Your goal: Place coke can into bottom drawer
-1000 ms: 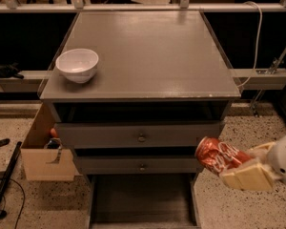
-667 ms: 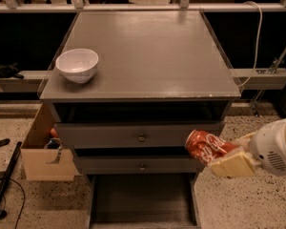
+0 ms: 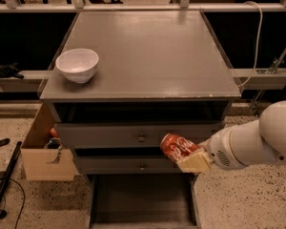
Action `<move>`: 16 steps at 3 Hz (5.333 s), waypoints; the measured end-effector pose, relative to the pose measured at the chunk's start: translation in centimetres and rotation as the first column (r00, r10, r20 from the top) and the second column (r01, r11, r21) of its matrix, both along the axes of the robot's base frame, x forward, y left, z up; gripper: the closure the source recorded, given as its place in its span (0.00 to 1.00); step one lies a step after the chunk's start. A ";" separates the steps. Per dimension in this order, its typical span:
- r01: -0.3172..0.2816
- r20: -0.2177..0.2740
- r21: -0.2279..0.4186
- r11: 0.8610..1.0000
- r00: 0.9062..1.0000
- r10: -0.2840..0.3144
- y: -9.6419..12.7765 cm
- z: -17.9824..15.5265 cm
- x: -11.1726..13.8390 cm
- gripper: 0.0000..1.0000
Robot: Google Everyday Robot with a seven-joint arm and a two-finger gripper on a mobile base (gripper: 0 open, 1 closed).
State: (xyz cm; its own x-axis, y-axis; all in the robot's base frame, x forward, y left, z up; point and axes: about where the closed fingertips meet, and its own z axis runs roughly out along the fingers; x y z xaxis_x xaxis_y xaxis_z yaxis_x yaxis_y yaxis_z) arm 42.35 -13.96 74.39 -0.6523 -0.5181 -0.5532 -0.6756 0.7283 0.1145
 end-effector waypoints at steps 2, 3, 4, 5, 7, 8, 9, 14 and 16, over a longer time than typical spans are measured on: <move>0.054 -0.006 0.090 0.994 0.999 -0.053 1.9 -1.8 0.9 1.00; 0.123 -0.055 0.190 0.974 0.992 -0.114 5.4 -5.6 2.0 1.00; 0.150 -0.055 0.190 0.970 0.988 -0.142 6.2 -14.1 0.9 1.00; 0.139 -0.051 0.181 0.974 0.990 -0.132 6.2 -14.4 1.1 1.00; 0.023 -0.010 0.068 0.997 1.000 -0.023 4.7 -18.3 2.4 1.00; -0.062 0.005 0.015 0.998 0.998 0.062 2.1 -21.1 3.2 1.00; -0.112 -0.009 -0.010 0.994 0.994 0.112 -0.2 -25.1 4.5 1.00; -0.219 -0.103 -0.046 0.975 0.972 0.213 1.5 -38.0 5.5 1.00; -0.364 0.107 0.152 0.919 0.930 0.351 4.7 -38.0 7.6 1.00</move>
Offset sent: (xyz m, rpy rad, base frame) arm 0.0206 0.0374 -0.0405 0.1929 0.0136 -0.1149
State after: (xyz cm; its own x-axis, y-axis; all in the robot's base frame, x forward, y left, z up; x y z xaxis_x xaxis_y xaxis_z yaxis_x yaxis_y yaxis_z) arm 49.95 -9.26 36.36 -0.3932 -0.6057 -0.6917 -0.8989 0.4113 0.1508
